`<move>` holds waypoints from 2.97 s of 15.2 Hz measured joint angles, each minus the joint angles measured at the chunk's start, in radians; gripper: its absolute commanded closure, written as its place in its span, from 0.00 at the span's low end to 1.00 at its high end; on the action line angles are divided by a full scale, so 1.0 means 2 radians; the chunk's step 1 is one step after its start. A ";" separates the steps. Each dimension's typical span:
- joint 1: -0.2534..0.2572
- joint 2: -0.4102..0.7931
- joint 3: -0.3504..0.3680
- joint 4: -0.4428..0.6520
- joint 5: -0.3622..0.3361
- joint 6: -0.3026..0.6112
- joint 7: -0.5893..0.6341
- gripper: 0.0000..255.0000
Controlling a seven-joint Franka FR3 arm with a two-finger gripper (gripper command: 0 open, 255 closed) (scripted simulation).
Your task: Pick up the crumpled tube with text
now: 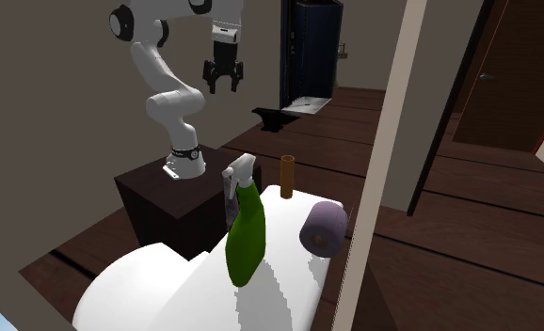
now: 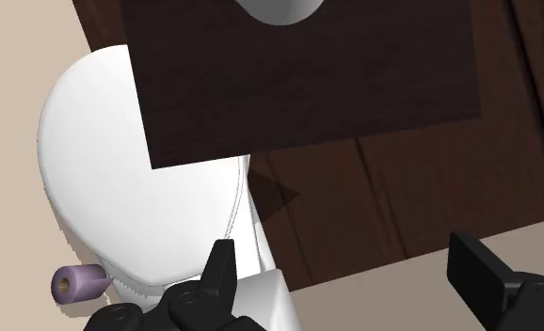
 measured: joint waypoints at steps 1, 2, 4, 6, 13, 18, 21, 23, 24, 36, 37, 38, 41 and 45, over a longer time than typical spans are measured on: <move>0.000 0.000 0.000 0.000 0.000 0.000 0.000 0.00; -0.003 0.010 0.002 0.007 0.003 0.003 0.008 0.00; -0.015 0.043 0.003 0.026 0.008 0.017 0.032 0.00; -0.027 0.084 0.006 0.051 0.015 0.032 0.063 0.00; -0.068 0.210 0.000 0.145 0.030 0.067 0.162 0.00; -0.091 0.300 -0.012 0.229 0.041 0.077 0.231 0.00; -0.104 0.346 -0.023 0.277 0.048 0.077 0.269 0.00; -0.112 0.379 -0.030 0.312 0.054 0.078 0.294 0.00; -0.117 0.393 -0.035 0.331 0.057 0.075 0.306 0.00; -0.181 0.561 -0.092 0.526 0.110 0.061 0.434 0.00; -0.188 0.572 -0.097 0.540 0.115 0.060 0.445 0.00; -0.195 0.586 -0.101 0.558 0.121 0.057 0.455 0.00; -0.208 0.604 -0.111 0.576 0.132 0.059 0.479 0.00; -0.210 0.608 -0.112 0.557 0.135 0.082 0.477 0.00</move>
